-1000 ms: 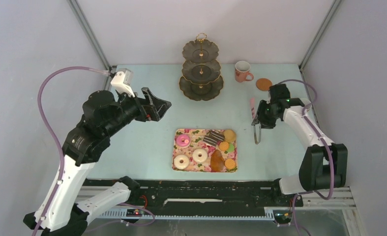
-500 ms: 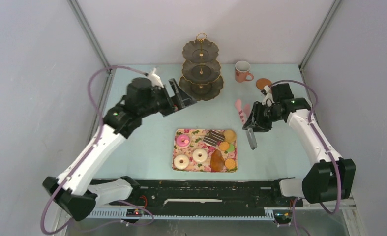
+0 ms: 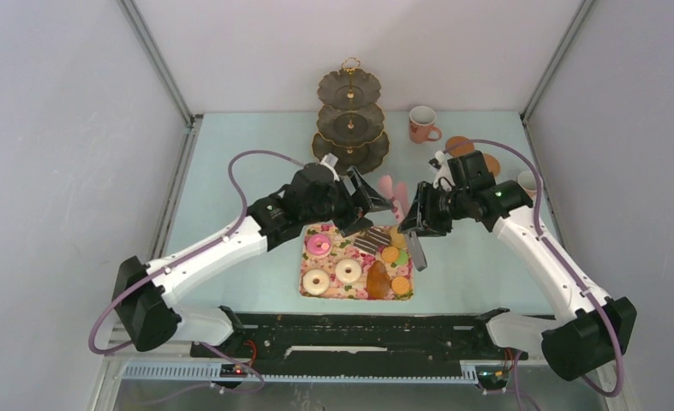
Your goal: Serve the afternoon tea
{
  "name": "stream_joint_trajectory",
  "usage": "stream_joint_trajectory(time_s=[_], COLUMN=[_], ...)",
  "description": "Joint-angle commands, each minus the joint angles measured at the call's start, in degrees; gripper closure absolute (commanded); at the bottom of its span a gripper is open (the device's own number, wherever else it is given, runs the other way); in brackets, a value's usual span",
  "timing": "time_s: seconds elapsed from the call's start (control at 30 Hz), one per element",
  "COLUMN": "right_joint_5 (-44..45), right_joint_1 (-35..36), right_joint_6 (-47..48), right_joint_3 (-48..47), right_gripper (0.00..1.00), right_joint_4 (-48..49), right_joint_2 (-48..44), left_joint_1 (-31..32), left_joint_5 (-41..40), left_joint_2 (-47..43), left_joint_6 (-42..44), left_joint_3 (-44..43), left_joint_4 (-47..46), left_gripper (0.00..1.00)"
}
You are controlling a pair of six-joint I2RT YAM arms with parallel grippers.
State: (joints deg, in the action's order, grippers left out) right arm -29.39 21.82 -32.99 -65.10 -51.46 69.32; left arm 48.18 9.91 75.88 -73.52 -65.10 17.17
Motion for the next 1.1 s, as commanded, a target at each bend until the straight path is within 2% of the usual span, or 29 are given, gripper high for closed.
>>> stream_joint_trajectory(time_s=[0.0, 0.27, 0.73, 0.9, 1.07], right_joint_5=[0.95, 2.99, 10.64, 12.38, 12.98], right_joint_1=[2.05, 4.68, 8.31, 9.07, 9.17], right_joint_6=[-1.78, -1.89, 0.88, 0.99, 0.51], right_joint_3=[-2.23, -2.25, -2.24, -2.23, -1.44], right_gripper=[0.59, 0.59, 0.54, 0.47, 0.36], right_joint_4=[1.19, 0.82, -1.98, -3.01, -2.42], right_joint_2=[-1.99, -2.66, -2.45, -2.26, -3.13], left_joint_1=[0.70, 1.39, 1.72, 1.65, 1.65], left_joint_5=[-2.92, -1.61, -0.10, 0.19, 0.46], left_joint_2=[0.83, 6.17, 9.19, 9.36, 8.92], left_joint_6=[-7.16, -9.08, -11.77, -12.01, -13.54], left_joint_3=[2.22, 0.79, -1.06, -0.56, 0.73], left_joint_4=[-5.94, -7.97, -8.40, -9.95, -11.41], left_gripper=[0.16, 0.26, 0.66, 0.90, 0.97])
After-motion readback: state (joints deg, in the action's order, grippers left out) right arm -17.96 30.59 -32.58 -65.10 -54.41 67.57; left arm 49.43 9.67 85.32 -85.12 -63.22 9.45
